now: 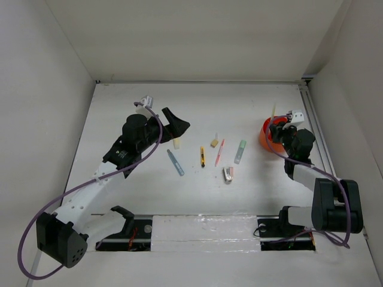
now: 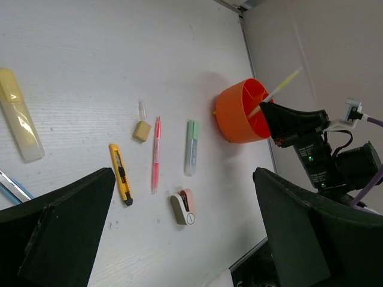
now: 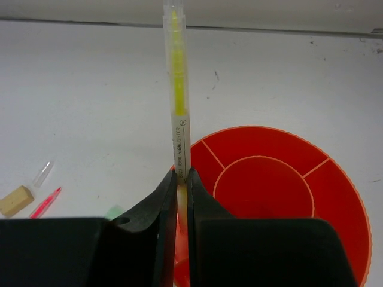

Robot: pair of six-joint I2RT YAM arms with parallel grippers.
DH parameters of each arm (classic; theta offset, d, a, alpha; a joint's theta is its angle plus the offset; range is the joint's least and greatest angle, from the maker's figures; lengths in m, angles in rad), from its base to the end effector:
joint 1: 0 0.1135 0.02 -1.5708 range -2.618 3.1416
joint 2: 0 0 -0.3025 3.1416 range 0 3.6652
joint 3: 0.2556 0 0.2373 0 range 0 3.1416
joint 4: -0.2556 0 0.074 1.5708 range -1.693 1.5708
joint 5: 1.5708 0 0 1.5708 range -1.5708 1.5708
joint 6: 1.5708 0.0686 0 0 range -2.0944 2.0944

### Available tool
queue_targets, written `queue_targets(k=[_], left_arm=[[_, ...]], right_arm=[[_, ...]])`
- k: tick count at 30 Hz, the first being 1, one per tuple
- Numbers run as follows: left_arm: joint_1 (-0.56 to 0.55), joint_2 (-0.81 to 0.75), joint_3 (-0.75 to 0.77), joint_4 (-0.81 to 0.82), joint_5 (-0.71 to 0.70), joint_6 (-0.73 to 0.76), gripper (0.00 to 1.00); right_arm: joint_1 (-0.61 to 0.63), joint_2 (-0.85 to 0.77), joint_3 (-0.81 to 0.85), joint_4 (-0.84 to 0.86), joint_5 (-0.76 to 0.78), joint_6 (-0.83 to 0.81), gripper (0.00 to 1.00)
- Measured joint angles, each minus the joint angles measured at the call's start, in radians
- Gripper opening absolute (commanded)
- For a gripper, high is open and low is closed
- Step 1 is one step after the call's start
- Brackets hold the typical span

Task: Sort the stationery into containers
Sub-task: Place the pen in the storage box, then pick up the pen from the center of the board.

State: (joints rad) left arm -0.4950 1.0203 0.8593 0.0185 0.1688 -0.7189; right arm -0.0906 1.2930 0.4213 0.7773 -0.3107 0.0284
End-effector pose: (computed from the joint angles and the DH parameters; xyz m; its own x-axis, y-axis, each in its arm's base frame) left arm 0.2041 -0.1233 0.3736 -0.4988 -0.4685 -0.7292 0.3802 0.6378 -0.6698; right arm 0.2702 -0.0035 0.2541 -0.1000 0.0362 -0.9943 -0.2142 0.9751 0.0571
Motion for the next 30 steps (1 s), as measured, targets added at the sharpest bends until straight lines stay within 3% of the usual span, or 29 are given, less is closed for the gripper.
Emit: queue_targets(k=[10,16,20,21,23,26,30], left_arm=[[0.0,0.0,0.0,0.0,0.015,0.0,1.0],[0.0,0.006,0.0,0.0,0.015,0.0,1.0],[0.0,0.008,0.0,0.0,0.015,0.0,1.0],[0.001,0.008,0.0,0.0,0.015,0.0,1.0],[0.005,0.011,0.0,0.0,0.014,-0.001,1.0],[0.006,0.026,0.005,-0.015,-0.01,-0.004,1.0],[0.006,0.079,0.054,-0.091,-0.089,-0.022,1.0]], right_arm=[[0.0,-0.011,-0.028,0.008,0.0,0.006,0.4],[0.004,-0.096,-0.029,-0.008,-0.004,0.011,0.44],[0.019,-0.179,-0.025,-0.043,-0.004,0.015,0.6],[0.027,-0.199,-0.02,-0.058,-0.004,0.017,0.69],[0.056,-0.227,0.001,-0.105,0.002,0.016,1.0],[0.151,-0.248,0.07,-0.246,0.066,0.009,1.0],[0.373,-0.25,0.196,-0.484,0.292,0.029,1.0]])
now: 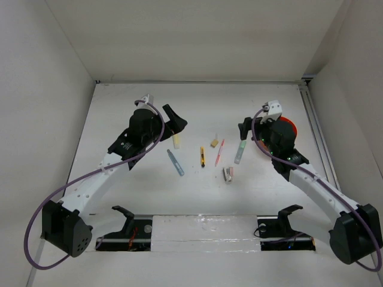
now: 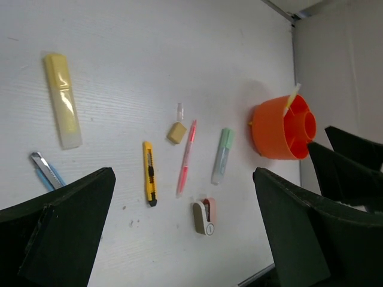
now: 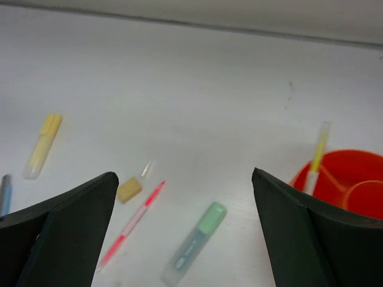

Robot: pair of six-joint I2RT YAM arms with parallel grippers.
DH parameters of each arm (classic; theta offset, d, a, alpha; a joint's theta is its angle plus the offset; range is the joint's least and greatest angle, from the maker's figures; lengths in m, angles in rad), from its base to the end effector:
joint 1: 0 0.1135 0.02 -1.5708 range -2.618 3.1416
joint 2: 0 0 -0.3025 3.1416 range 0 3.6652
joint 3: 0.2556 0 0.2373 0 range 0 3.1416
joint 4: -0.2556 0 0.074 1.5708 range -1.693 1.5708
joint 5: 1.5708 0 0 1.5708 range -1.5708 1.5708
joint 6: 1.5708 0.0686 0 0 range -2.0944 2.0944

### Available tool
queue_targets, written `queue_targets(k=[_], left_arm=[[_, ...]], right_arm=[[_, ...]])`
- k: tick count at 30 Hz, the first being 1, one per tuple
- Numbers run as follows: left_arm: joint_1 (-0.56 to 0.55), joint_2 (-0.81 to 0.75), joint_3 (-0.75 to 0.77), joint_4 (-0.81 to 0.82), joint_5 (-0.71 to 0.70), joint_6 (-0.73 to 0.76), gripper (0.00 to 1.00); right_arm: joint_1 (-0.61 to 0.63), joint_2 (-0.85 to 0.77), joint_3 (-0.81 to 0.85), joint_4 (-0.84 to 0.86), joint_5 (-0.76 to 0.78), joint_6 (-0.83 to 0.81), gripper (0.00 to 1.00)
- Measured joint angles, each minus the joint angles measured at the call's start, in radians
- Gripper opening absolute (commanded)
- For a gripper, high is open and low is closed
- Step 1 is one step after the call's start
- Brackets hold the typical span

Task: Sort the stationery into containers
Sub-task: Pick up the pen from the center of the board.

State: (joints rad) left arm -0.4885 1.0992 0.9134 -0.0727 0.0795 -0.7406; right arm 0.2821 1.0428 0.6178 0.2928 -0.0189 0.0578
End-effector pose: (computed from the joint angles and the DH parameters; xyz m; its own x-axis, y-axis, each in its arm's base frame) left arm 0.2243 -0.1254 0.3631 -0.5280 -0.4811 -0.6998 0.2430 0.7040 -0.6673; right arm 0.2329 0.0688 0.3160 -0.1435 0.0185 -0.9895 -0.2885 0.9556 0.0598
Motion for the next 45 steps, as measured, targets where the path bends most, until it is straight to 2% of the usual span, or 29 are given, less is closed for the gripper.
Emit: queue_targets(k=[3,6,12,19,25,39,42,43,45], left_arm=[[0.0,0.051,0.038,-0.05,-0.056,-0.019,1.0],[0.002,0.09,0.061,-0.098,-0.093,-0.033,1.0],[0.002,0.185,0.179,-0.21,-0.143,-0.044,1.0],[0.002,0.219,0.228,-0.253,-0.161,-0.043,1.0],[0.002,0.219,0.228,-0.267,-0.169,-0.042,1.0],[0.002,0.219,0.228,-0.269,-0.162,-0.034,1.0],[0.002,0.219,0.228,-0.269,-0.162,-0.034,1.0],[0.002,0.219,0.228,-0.269,-0.163,-0.034,1.0],[0.002,0.219,0.228,-0.269,-0.163,-0.034,1.0]], right_arm=[[0.161,0.032,0.081,-0.136,0.167,0.057,1.0],[0.25,0.092,0.114,-0.216,0.261,0.13,1.0],[0.331,0.285,0.147,-0.348,0.389,0.305,0.98],[0.409,0.61,0.365,-0.469,0.441,0.409,0.94],[0.426,0.655,0.388,-0.515,0.467,0.467,0.9],[0.444,0.74,0.406,-0.528,0.493,0.542,0.67],[0.447,0.744,0.41,-0.528,0.495,0.545,0.58],[0.446,0.744,0.41,-0.528,0.495,0.547,0.52],[0.446,0.745,0.412,-0.528,0.494,0.552,0.48]])
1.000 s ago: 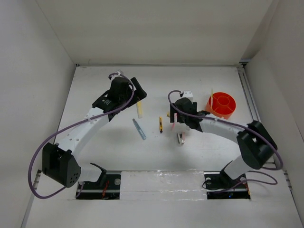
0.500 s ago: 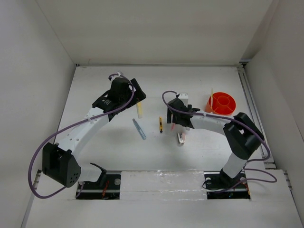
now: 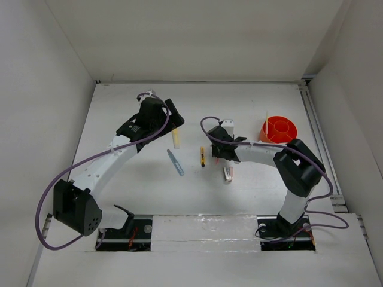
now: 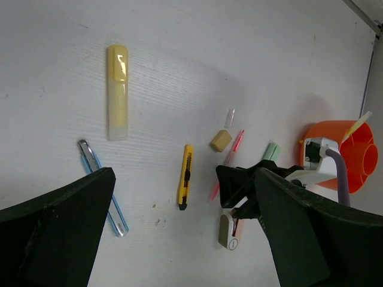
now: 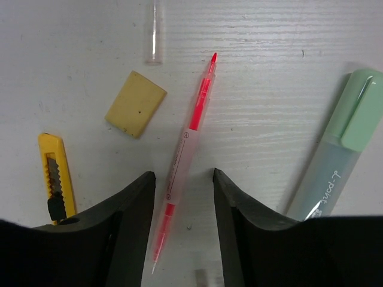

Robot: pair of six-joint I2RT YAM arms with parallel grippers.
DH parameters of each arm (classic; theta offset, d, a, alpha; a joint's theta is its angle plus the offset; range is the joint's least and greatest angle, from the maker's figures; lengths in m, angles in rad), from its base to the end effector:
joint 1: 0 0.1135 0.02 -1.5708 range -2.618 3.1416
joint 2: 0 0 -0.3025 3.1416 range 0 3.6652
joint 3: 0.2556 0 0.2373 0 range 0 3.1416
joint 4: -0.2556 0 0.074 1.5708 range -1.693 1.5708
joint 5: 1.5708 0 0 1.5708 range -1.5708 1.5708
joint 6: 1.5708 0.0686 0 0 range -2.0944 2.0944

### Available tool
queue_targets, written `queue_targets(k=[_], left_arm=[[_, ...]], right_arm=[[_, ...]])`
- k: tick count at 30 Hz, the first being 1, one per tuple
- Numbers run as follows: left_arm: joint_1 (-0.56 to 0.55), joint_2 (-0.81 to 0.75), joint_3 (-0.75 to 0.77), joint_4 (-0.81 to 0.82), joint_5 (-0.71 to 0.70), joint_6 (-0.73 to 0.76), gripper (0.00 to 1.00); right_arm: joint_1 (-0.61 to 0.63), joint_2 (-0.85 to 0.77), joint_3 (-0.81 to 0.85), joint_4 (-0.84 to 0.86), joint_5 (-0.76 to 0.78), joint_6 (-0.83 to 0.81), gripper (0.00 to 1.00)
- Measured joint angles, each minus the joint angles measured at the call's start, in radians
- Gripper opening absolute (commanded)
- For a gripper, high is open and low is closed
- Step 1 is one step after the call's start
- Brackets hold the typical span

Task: Sort the stationery into containers
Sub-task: Pick up the pen from the center of the board.

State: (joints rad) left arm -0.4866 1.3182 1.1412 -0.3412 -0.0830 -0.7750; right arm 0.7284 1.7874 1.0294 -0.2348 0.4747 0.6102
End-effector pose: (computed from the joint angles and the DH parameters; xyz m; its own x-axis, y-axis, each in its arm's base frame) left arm 0.2719 -0.1374 0.3545 -0.5943 -0.4745 -0.6494 -0.0189 0.8155 -0.5785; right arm 0.2946 0.2207 0.1816 -0.7447 0.0187 -0.6671 0.0257 0.9997 -0.0007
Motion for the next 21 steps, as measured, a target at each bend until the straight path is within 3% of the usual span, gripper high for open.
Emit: queue_targets(k=[7,10,12,13,21], left_arm=[[0.0,0.0,0.0,0.0,0.0,0.0,1.0],[0.0,0.0,0.0,0.0,0.0,0.0,1.0],[0.0,0.0,0.0,0.0,0.0,0.0,1.0],[0.0,0.0,0.0,0.0,0.0,0.0,1.0],[0.0,0.003,0.0,0.002,0.009,0.0,1.0]], right_arm=[[0.0,0.0,-0.006,0.011,0.0,0.015,0.31],[0.0,-0.002,-0.014,0.026,-0.001,0.016,0.19],[-0.001,-0.003,-0.019,0.039,-0.005,0.018,0.03],[-0.002,-0.003,-0.021,0.045,-0.007,0.02,0.0],[-0.011,-0.028,-0.058,0.084,-0.024,0.028,0.0]])
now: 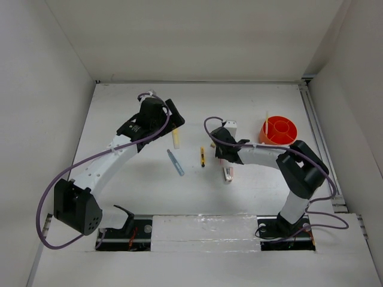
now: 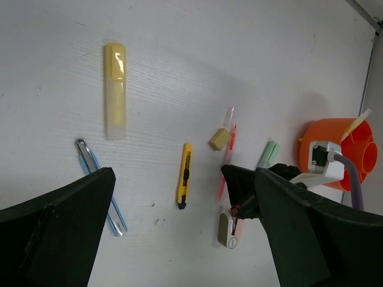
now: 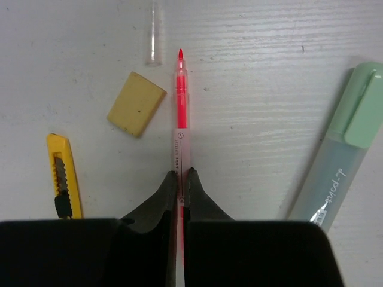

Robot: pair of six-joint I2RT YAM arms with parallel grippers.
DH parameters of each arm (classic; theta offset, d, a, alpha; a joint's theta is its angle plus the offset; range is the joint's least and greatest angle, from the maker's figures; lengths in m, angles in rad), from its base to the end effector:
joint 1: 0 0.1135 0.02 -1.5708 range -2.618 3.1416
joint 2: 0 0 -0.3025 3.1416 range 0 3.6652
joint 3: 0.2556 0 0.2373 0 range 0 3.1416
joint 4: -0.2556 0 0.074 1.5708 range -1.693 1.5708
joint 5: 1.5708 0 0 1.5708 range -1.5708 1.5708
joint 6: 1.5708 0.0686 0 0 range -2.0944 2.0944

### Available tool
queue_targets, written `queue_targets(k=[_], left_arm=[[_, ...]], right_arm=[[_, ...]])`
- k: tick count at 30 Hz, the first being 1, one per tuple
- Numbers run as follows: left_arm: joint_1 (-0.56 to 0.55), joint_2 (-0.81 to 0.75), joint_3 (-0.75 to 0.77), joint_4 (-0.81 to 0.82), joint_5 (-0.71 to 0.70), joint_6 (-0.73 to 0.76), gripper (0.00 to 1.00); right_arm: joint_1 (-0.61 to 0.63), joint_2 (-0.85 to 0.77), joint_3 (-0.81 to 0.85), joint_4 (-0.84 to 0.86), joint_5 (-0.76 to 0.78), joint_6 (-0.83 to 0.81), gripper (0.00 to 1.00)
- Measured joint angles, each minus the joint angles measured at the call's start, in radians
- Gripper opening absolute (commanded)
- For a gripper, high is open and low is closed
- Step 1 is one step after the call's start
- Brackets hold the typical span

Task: Sort the stationery into containers
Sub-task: Pick up the pen from the center of the board.

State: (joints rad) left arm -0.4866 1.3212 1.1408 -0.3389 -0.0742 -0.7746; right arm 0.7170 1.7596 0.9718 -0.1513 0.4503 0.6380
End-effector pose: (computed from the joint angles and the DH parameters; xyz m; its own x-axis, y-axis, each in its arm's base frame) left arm 0.2725 -0.1384 0.3538 -0.5999 -0.4717 -0.6462 -0.0142 0.8138 -0.5809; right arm 0.2921 0.2150 0.1806 -0.7256 0.0788 -0.6836 0.0427 0.9967 0.0696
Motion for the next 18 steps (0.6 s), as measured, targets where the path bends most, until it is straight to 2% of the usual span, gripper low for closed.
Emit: queue_targets(k=[6,12,15,18], left_arm=[[0.0,0.059,0.022,0.006,0.014,-0.001,1.0],[0.0,0.165,0.094,0.004,0.024,-0.006,1.0],[0.0,0.257,0.182,-0.002,0.045,-0.006,1.0],[-0.018,0.399,0.338,-0.037,0.049,0.009,1.0]], right_arm=[[-0.01,-0.071,-0.026,-0.043,0.013,0.014,0.0],[-0.023,-0.269,-0.04,-0.07,0.058,0.003,0.0],[-0.024,-0.388,-0.048,-0.076,0.085,-0.023,0.0],[-0.022,-0.507,-0.052,-0.102,0.132,-0.052,0.0]])
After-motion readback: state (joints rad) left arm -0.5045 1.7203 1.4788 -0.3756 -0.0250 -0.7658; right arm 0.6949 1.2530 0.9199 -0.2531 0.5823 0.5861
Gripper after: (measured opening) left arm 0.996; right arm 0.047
